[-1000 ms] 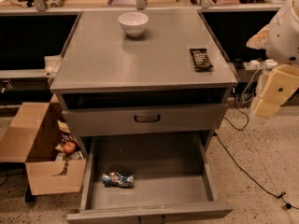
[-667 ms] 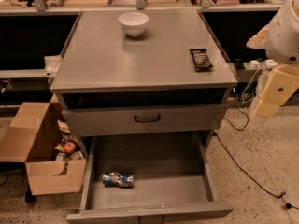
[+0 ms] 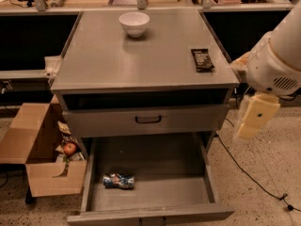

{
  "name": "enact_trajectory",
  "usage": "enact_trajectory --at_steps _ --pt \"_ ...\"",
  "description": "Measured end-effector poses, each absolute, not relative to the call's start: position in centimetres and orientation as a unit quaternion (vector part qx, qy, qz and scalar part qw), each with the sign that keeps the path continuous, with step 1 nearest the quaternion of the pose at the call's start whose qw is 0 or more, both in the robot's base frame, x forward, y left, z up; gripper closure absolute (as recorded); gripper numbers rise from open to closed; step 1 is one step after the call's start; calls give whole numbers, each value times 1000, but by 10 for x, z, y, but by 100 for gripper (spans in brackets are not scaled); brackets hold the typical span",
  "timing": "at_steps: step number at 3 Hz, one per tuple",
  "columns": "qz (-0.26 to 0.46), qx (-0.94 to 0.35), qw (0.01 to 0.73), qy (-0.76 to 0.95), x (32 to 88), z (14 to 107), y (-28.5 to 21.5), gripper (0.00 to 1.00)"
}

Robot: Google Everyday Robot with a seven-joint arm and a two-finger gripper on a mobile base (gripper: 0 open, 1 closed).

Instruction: Pick redbull can from middle drawer and place on counter

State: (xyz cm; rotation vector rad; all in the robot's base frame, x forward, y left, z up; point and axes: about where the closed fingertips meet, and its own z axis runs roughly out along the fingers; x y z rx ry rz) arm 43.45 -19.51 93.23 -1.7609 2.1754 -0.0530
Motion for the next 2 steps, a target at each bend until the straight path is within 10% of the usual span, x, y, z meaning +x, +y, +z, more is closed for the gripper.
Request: enact_trajectory --at_steps 2 --pt "64 -622 155 765 410 814 -143 0"
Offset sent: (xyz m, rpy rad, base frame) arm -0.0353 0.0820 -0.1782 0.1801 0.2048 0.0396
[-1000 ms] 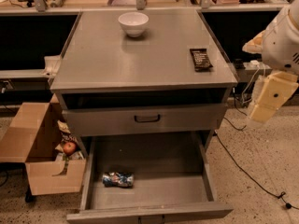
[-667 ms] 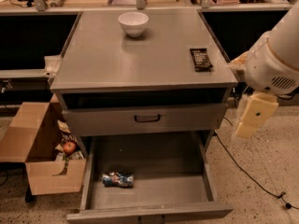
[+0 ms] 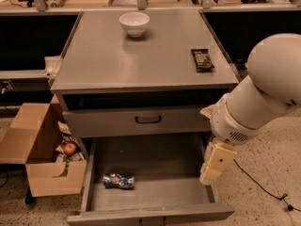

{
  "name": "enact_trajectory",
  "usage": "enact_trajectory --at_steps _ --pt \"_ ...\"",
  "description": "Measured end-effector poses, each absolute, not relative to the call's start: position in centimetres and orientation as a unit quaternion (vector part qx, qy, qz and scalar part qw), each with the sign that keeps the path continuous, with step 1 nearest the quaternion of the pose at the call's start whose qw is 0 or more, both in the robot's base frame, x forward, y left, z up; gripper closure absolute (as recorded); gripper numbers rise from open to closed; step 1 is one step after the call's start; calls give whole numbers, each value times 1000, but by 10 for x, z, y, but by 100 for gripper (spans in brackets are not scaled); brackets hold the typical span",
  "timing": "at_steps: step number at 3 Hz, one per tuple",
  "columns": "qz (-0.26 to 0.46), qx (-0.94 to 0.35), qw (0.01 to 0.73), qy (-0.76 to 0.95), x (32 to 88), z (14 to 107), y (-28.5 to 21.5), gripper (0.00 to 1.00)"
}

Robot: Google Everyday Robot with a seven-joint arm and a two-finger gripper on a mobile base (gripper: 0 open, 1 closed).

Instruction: Pick redbull can from middle drawer and place on counter

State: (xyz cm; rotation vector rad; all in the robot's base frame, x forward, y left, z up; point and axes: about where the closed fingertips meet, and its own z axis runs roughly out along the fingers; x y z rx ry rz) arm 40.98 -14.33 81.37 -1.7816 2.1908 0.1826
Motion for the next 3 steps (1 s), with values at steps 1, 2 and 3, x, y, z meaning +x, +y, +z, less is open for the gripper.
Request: enact_trajectory --at_steps 1,2,3 --pt "64 -622 155 765 410 814 -143 0" --pt "76 -624 157 762 411 791 -127 0" --pt "98 -618 167 762 410 748 -92 0"
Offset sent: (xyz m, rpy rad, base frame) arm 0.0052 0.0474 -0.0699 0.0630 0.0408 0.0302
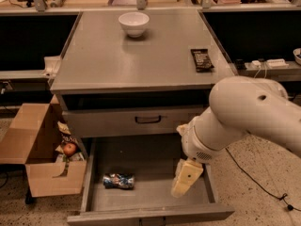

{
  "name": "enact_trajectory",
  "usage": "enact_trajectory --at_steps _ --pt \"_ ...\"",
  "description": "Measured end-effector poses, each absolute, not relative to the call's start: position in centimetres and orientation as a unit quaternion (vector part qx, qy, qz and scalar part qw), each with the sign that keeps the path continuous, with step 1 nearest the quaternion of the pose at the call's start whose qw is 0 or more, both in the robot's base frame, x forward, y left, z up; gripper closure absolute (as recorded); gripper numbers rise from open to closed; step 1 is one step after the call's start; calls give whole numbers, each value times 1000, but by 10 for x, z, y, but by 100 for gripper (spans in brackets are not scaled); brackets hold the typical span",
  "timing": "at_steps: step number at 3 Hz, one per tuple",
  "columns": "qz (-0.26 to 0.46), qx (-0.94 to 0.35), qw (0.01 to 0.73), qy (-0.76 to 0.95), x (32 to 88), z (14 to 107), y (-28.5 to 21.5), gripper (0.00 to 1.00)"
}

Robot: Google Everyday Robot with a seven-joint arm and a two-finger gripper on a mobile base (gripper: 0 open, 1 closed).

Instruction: Pick redbull can from middle drawer and place on counter

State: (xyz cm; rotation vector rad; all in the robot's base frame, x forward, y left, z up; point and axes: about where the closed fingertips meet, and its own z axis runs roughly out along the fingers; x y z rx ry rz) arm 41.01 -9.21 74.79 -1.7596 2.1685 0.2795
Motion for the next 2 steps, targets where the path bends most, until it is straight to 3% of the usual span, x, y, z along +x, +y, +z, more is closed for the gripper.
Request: enact_trajectory --at_steps 2 --pt "158 -589 221 761 425 691 13 0"
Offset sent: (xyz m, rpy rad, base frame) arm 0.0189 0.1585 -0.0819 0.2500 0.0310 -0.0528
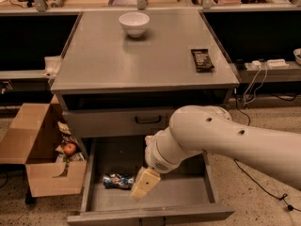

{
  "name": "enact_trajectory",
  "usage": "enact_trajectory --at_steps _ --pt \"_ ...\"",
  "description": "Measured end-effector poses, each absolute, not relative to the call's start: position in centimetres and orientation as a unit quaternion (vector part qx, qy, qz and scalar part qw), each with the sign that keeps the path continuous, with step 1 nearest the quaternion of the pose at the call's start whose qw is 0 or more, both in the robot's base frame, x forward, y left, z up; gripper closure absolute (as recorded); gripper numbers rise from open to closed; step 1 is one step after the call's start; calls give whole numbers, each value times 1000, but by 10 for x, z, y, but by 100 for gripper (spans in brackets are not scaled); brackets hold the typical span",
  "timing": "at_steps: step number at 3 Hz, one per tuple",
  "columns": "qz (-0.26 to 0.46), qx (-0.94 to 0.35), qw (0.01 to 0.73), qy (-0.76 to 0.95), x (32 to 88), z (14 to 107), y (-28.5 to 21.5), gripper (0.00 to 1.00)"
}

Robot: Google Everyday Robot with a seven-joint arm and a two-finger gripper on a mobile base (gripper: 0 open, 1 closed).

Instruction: Pick redbull can from middle drawer and place on counter

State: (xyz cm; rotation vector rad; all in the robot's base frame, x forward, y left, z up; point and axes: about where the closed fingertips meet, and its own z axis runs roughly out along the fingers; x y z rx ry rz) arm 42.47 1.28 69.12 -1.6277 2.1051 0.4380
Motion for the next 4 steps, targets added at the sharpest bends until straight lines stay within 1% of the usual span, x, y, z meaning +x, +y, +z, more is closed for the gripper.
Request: enact_trajectory --at_steps 1,2,4 --pt "158 -589 221 761 425 691 13 0" --pt "152 -583 226 766 431 664 12 0" --pt "152 -566 216 781 441 523 12 0"
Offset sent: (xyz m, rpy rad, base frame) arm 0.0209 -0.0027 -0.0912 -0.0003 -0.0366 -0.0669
